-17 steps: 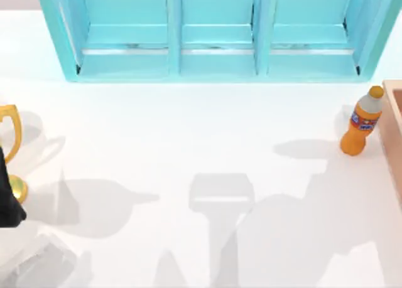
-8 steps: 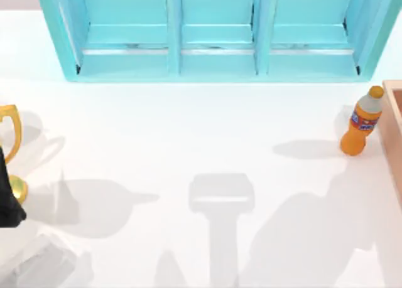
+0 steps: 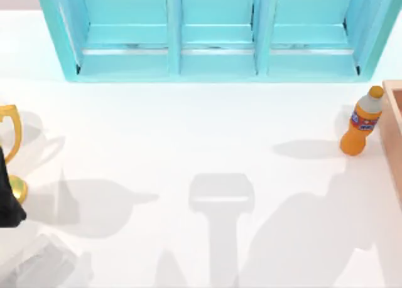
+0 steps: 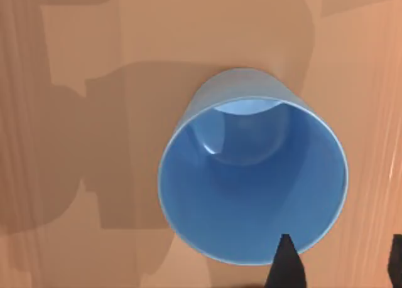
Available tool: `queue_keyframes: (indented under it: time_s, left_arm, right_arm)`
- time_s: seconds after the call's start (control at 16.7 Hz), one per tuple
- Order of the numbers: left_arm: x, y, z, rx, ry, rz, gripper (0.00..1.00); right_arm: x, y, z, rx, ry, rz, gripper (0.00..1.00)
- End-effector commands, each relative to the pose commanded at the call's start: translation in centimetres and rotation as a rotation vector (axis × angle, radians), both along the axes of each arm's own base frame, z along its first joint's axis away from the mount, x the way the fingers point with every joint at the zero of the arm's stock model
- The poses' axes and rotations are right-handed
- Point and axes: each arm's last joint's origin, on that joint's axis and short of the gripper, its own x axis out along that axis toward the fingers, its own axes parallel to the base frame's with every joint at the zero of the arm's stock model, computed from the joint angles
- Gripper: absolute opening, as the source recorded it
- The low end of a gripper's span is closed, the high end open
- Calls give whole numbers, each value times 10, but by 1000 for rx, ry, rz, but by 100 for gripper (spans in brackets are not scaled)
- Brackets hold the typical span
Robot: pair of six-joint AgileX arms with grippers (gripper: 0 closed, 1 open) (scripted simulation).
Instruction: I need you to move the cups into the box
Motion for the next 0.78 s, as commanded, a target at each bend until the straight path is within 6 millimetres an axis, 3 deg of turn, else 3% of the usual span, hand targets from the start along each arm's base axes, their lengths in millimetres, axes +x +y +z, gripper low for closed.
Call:
queue_keyframes:
  time_s: [0.3,0.78]
  left_arm:
    - [0,0,0,0,0,0,100]
    - [0,0,0,0,0,0,100]
  right_arm:
    - [0,0,0,0,0,0,98]
    - [0,0,0,0,0,0,100]
